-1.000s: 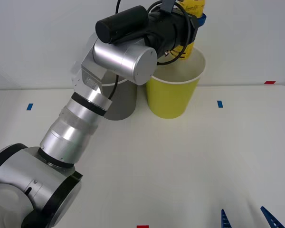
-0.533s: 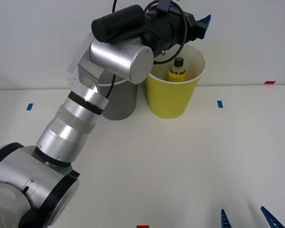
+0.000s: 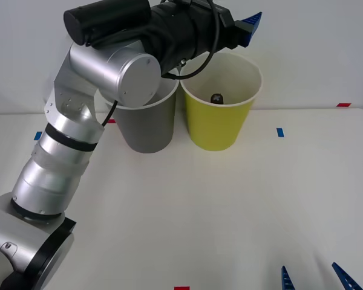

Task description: Put cans in the gray bin and PET bottles in the light green bin.

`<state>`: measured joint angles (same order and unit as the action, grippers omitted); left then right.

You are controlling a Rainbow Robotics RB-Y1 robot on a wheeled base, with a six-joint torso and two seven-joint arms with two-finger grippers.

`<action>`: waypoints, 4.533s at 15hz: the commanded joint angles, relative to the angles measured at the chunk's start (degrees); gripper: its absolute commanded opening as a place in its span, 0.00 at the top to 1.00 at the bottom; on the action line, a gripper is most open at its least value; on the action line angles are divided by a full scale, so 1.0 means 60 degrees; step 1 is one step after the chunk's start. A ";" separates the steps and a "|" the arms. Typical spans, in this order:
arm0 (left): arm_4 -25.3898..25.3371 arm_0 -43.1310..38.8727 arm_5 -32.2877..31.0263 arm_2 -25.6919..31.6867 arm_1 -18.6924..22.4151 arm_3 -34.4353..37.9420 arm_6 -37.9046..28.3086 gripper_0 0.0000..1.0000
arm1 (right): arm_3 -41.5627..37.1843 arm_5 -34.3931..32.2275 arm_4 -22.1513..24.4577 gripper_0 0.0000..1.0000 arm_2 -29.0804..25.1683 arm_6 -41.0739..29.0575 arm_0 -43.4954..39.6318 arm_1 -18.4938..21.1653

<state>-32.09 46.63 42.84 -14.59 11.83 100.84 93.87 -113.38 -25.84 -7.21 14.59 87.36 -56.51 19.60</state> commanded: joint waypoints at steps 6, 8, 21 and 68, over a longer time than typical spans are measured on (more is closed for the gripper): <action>-0.0218 -0.5003 0.0213 0.1216 0.1661 0.5606 -0.0132 0.00 | 0.0000 0.0000 0.0000 0.00 0.0000 0.0000 0.0000 0.0000; -0.0247 -0.6658 -0.0490 0.1421 0.1851 0.6514 -0.0089 0.00 | 0.0000 0.0000 0.0000 0.00 0.0000 0.0000 0.0000 0.0000; -0.0540 -1.1273 -0.3054 0.1274 0.1793 0.6983 0.0497 0.00 | 0.0000 0.0000 0.0000 0.00 0.0000 0.0000 0.0000 0.0000; 0.4001 -1.6986 -0.9924 0.0190 0.1441 0.2559 -0.1143 0.00 | 0.0000 0.0000 0.0000 0.00 0.0000 0.0000 0.0000 0.0000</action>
<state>-8.21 -55.25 -16.13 -13.43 20.78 116.72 86.88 -113.38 -25.84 -7.21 14.59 87.36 -56.51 19.60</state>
